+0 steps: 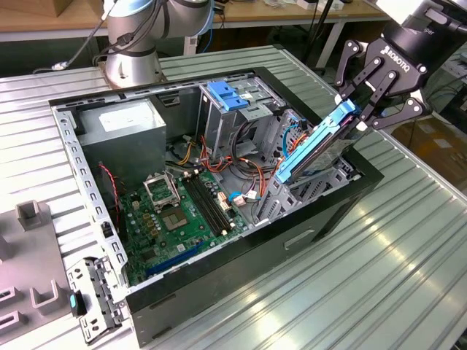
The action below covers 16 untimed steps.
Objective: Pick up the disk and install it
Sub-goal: 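Insert the disk into the insertion slot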
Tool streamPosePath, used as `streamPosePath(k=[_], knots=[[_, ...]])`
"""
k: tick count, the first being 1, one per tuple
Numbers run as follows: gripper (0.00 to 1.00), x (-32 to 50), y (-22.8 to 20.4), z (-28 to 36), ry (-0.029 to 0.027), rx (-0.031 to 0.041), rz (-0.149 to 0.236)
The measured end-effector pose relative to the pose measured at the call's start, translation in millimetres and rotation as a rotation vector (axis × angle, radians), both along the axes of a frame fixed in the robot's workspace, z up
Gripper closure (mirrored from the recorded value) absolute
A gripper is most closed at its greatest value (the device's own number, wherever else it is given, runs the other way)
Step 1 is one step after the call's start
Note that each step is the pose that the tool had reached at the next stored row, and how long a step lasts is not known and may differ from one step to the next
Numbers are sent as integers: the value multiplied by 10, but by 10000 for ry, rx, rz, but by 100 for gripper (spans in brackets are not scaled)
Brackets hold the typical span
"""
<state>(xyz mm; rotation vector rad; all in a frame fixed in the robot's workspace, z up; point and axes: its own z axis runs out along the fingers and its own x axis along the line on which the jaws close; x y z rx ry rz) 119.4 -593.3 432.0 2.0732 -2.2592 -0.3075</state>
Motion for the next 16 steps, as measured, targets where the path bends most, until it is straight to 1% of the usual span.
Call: streamPosePath(k=[4, 5, 7, 8, 9, 10, 11, 12, 14, 15, 16], knots=[[63, 0, 1, 13, 2, 9, 0], [63, -1, 0, 55, 3, 14, -2], [63, -1, 2, 158, 1, 0, -1], [63, -4, 2, 165, 0, 2, 0], [63, -20, 2, 172, -19, 2, 1], [63, -37, 2, 197, -69, 0, 10], [63, -47, 3, 205, -114, 0, 25], [63, -58, 4, 208, -203, 1, 43], [63, -64, 4, 209, -337, 0, 69], [63, -70, 4, 209, -432, 0, 80], [63, -76, 4, 208, -514, 2, 85]])
